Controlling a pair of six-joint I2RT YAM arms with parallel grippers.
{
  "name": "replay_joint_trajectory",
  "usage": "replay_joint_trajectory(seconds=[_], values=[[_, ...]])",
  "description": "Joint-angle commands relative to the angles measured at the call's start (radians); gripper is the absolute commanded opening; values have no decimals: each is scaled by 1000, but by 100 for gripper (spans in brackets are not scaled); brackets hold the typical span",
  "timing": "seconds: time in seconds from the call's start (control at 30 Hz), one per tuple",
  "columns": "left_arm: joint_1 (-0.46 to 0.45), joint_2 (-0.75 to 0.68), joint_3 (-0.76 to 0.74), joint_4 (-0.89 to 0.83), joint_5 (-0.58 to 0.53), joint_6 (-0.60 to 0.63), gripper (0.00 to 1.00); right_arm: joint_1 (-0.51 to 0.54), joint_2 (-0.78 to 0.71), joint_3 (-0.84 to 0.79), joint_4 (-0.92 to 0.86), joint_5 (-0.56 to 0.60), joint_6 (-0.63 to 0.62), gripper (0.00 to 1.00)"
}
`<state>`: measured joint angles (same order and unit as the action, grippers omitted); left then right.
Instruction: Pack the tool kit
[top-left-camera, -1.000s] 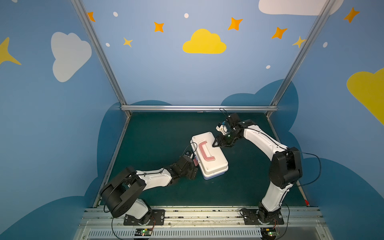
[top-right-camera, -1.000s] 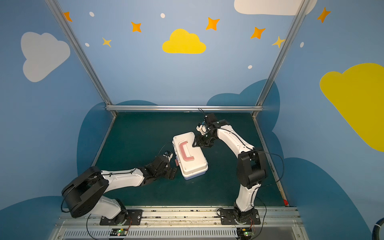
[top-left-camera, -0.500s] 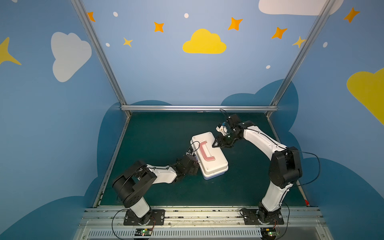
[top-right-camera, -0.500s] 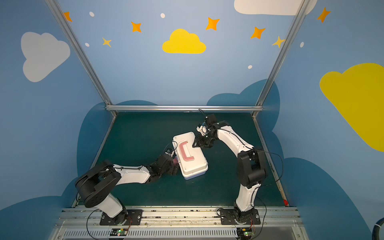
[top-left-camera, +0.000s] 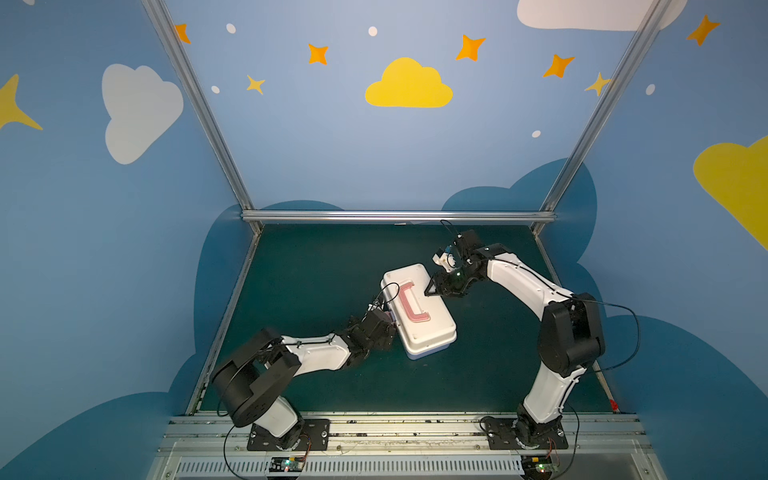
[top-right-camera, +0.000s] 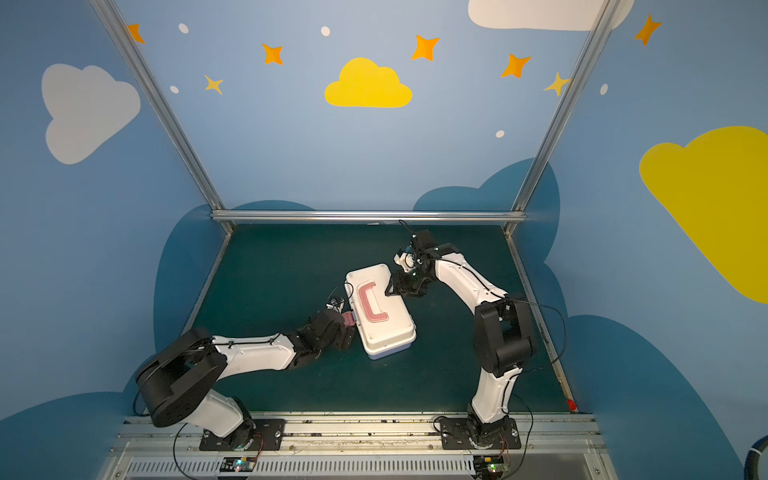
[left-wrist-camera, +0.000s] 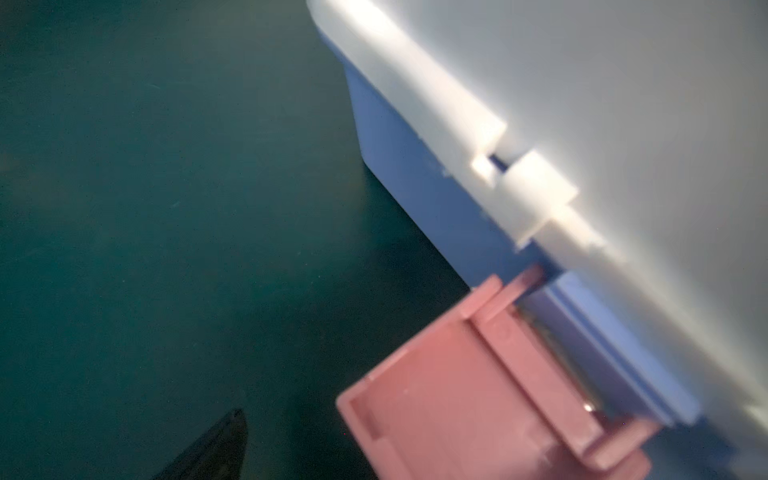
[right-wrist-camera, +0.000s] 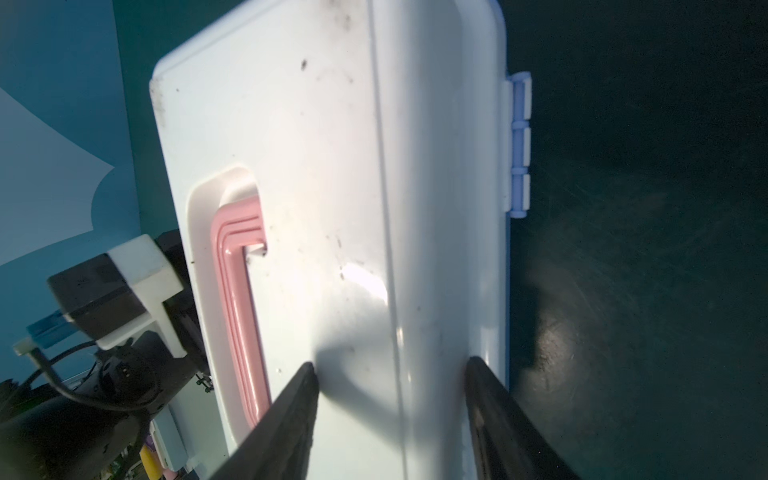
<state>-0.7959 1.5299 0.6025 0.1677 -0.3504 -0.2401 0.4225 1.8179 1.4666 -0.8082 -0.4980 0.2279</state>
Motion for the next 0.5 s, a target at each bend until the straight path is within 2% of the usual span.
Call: replay_joint_trajectory(seconds=[0.0,0.23,0.47], values=[[9,-42,-7,-10,-84,-45,99,16,6,-19,-6,-54,2,56],[11,-119,0,-31,-62,-106,94,18,7,-22,0,-59,6,56],[22,-191,10,-26,146,-212,87,18,6,-48,0,-57,4,56]])
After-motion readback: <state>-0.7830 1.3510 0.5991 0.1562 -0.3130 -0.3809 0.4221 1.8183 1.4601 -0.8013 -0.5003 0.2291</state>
